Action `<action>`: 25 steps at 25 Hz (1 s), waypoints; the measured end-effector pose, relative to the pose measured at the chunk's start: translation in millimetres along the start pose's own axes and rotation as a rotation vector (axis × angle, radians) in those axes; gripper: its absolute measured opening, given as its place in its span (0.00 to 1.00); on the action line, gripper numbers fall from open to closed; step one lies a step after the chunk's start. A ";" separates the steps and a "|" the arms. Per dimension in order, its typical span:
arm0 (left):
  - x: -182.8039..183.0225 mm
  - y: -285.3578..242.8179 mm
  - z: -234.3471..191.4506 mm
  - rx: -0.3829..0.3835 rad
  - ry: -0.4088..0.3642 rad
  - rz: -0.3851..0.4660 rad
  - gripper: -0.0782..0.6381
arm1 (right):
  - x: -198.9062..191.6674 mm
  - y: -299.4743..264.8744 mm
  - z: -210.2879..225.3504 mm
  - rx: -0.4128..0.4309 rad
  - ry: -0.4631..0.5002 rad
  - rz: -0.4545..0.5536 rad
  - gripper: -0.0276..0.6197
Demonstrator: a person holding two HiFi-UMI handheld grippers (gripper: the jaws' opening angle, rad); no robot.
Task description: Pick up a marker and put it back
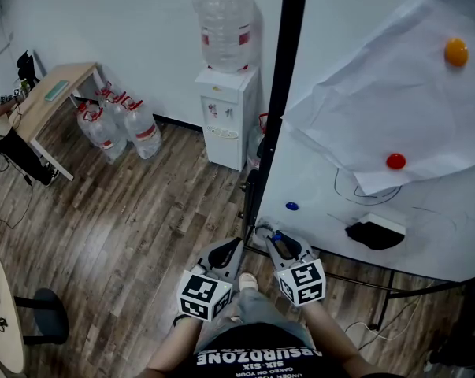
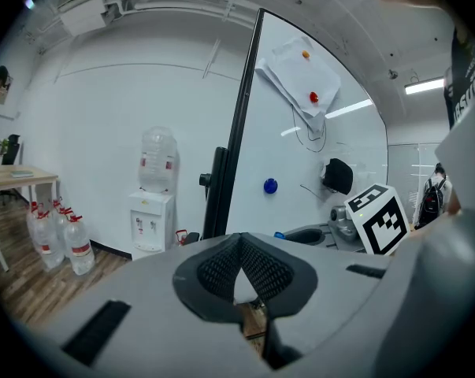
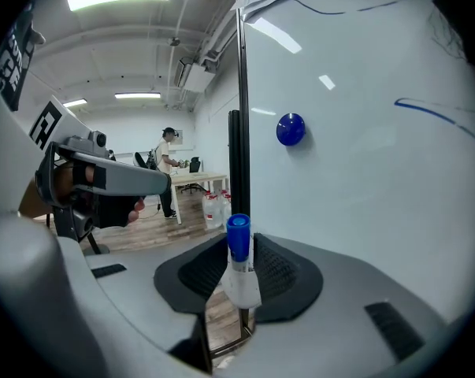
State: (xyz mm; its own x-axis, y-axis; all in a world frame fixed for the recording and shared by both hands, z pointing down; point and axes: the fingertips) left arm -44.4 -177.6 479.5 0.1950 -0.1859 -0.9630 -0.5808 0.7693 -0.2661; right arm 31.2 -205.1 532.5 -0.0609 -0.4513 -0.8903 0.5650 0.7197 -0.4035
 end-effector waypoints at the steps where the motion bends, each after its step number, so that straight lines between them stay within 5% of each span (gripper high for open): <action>1: -0.4 0.3 0.5 0.000 0.000 -0.001 0.12 | -0.4 0.5 0.4 -0.002 -0.002 0.000 0.17; 11: 2.9 4.2 6.0 -0.002 -0.006 0.011 0.12 | 15.2 14.5 -6.7 0.008 -0.012 0.057 0.24; 25: 13.3 12.7 19.0 -0.019 -0.028 0.036 0.12 | 52.4 58.1 -24.7 0.020 -0.019 0.201 0.18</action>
State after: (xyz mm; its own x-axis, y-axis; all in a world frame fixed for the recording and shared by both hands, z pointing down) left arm -34.2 -158.7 464.1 0.1958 -0.1408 -0.9705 -0.6030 0.7632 -0.2324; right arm 40.4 -174.0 457.2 0.0706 -0.3095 -0.9483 0.5806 0.7858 -0.2132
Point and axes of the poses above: the fingertips, and each gripper's own axes: y backward along the fingers, z to its right, x out of its top, and after that the axes turned 13 degrees about -y, right-handed
